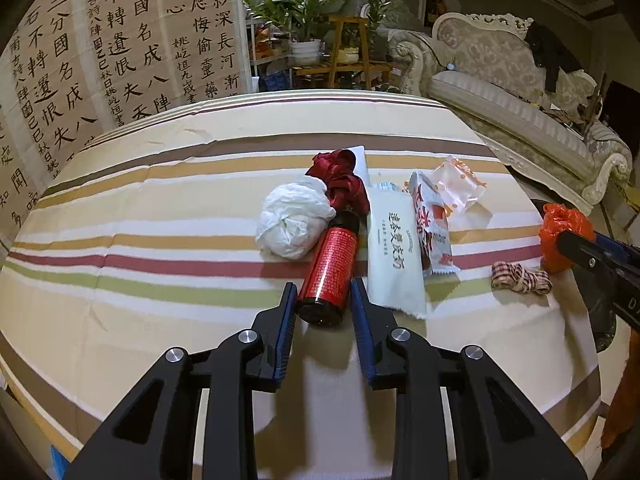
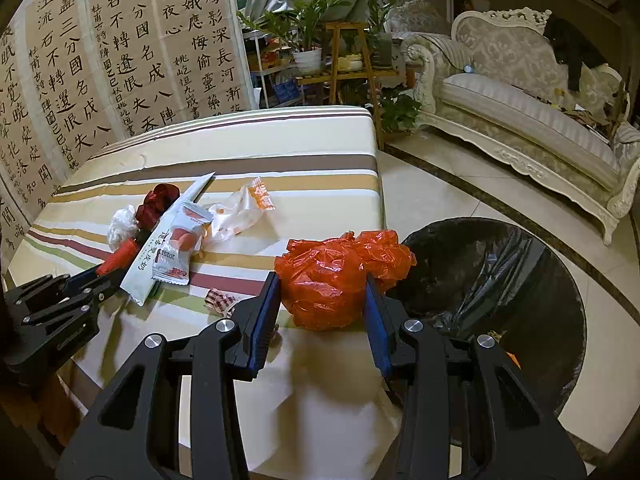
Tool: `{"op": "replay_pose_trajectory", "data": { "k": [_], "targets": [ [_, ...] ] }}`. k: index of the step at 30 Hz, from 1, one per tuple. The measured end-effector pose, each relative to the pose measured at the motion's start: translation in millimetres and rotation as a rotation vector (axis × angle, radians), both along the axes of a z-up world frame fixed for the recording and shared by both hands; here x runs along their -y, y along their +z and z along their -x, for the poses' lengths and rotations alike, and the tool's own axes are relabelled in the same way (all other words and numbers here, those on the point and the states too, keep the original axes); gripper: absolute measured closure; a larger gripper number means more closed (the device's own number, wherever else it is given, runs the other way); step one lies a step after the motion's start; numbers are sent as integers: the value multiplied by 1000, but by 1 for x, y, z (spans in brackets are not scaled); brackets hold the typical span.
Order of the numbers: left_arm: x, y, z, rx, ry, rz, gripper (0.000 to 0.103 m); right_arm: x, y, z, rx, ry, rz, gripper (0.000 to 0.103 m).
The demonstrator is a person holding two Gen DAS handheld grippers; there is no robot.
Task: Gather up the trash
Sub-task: 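Grasp the red cylinder bottle with the left tool while the right tool holds the red bag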
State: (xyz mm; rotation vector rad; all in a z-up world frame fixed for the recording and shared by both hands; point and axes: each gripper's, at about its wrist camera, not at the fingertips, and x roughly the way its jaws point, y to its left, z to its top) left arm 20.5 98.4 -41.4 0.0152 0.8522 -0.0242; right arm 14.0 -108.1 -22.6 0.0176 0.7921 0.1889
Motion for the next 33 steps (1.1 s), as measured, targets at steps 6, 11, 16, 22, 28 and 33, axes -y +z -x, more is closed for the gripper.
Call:
{"op": "replay_pose_trajectory", "data": {
  "k": [6, 11, 16, 22, 28, 33],
  "targets": [
    [0, 4, 12, 18, 14, 13, 76, 3, 1, 7, 10, -1, 0, 64],
    [0, 4, 17, 14, 10, 16, 76, 6, 5, 14, 21, -2, 0, 64],
    [-2, -1, 13, -18, 21, 39, 75, 4, 5, 20, 26, 0, 3, 64],
    [-2, 1, 3, -22, 25, 35, 67, 8, 5, 21, 21, -7, 2, 64],
    [1, -4, -2, -38, 4, 16, 78, 14, 4, 20, 15, -13, 4, 64],
    [3, -3, 5, -20, 3, 12, 78, 17, 4, 16, 11, -17, 4, 64]
  ]
}}
